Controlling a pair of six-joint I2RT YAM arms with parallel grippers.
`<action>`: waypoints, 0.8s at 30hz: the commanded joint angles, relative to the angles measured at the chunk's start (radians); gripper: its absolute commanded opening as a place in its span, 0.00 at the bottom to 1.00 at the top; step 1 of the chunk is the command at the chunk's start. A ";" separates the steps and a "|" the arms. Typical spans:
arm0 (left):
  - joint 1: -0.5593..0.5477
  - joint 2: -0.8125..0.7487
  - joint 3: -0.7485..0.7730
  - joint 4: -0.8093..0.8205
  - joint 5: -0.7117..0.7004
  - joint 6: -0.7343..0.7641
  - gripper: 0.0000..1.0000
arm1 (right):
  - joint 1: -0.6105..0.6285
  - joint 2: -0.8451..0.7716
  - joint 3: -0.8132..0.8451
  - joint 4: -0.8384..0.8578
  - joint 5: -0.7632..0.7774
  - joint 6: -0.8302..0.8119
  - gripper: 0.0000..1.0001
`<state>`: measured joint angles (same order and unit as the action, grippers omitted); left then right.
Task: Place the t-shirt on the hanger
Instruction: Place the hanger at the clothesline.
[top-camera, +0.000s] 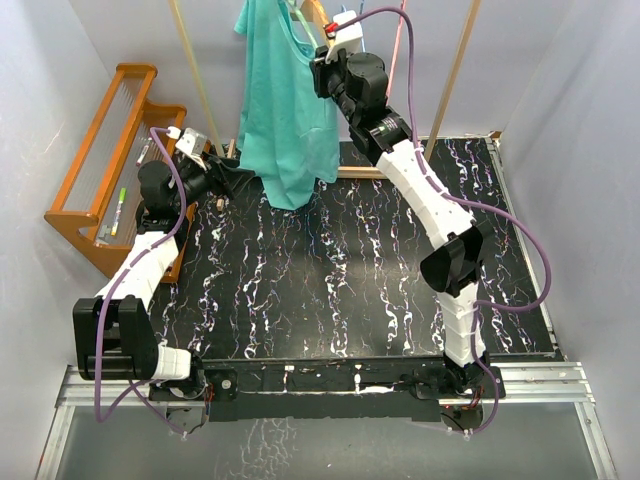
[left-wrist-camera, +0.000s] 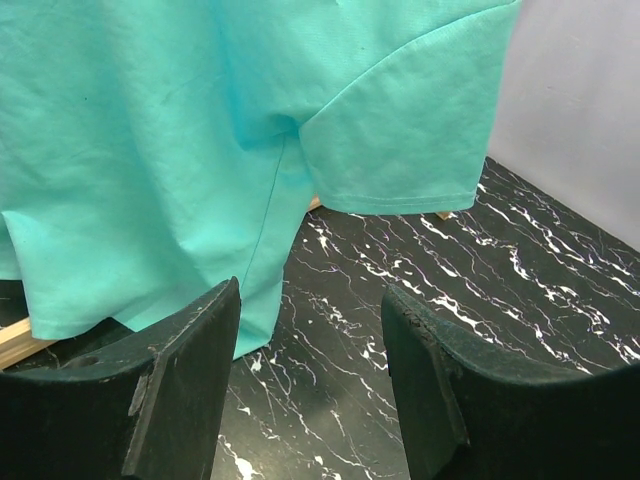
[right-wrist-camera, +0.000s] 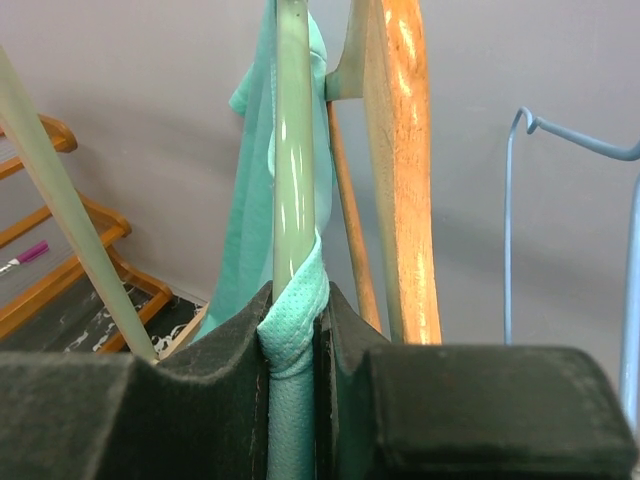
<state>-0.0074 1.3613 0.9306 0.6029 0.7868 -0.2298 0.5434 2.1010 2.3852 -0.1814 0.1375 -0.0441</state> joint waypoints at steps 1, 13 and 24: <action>0.003 -0.033 0.000 0.042 0.029 -0.014 0.56 | -0.010 -0.061 -0.017 0.083 -0.038 0.026 0.08; 0.000 -0.036 0.012 0.003 0.051 0.013 0.56 | -0.007 -0.232 -0.202 0.097 -0.224 0.060 0.36; -0.001 -0.057 0.012 -0.035 0.053 0.030 0.56 | -0.007 -0.443 -0.325 0.078 -0.237 0.055 0.75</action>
<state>-0.0086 1.3605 0.9306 0.5766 0.8204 -0.2153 0.5373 1.7721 2.0773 -0.1539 -0.0895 0.0097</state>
